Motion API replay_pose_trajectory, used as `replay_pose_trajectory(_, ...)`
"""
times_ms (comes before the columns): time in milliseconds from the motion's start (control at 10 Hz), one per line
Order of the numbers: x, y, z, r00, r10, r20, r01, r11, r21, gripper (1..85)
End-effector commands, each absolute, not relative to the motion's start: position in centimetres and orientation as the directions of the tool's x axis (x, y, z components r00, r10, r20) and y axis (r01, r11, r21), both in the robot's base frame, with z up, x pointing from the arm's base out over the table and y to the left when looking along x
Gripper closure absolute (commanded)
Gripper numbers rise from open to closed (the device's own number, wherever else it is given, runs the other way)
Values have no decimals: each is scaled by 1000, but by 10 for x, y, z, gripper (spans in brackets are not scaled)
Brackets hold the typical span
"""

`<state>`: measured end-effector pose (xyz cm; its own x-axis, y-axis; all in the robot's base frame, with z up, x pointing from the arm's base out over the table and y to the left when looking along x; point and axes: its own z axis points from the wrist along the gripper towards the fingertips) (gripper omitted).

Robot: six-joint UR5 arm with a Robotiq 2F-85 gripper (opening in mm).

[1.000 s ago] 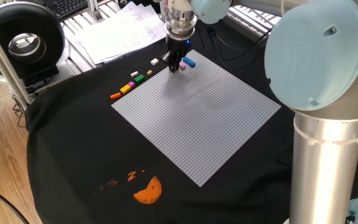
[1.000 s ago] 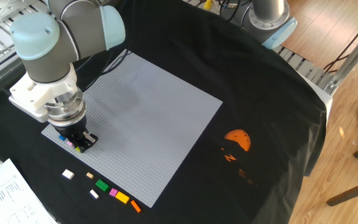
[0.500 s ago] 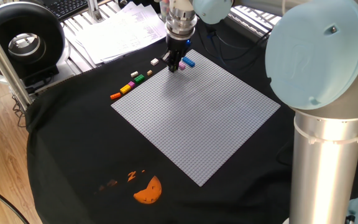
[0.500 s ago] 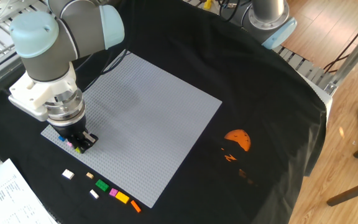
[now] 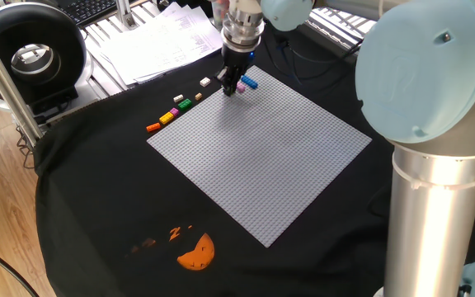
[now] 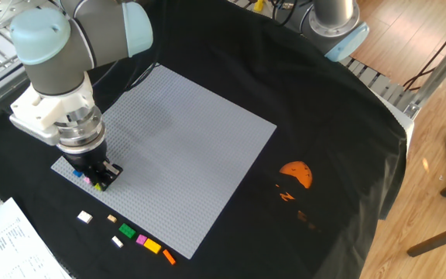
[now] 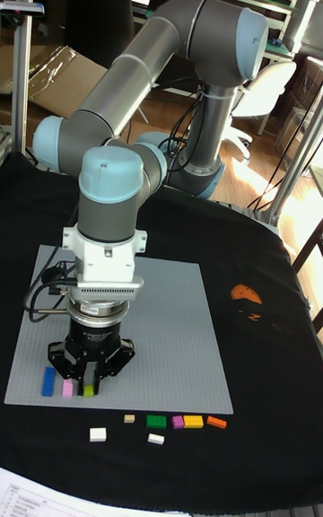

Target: Build with small Lego blocks

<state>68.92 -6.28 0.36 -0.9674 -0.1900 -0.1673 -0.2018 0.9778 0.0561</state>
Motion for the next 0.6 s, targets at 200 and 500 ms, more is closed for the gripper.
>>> replay_pose_trajectory(200,693,-64,0,-962,-200,-187,-215,974,66,7)
replay_pose_trajectory(500,695,-61,-2,-964,-182,-193,-200,976,81,180)
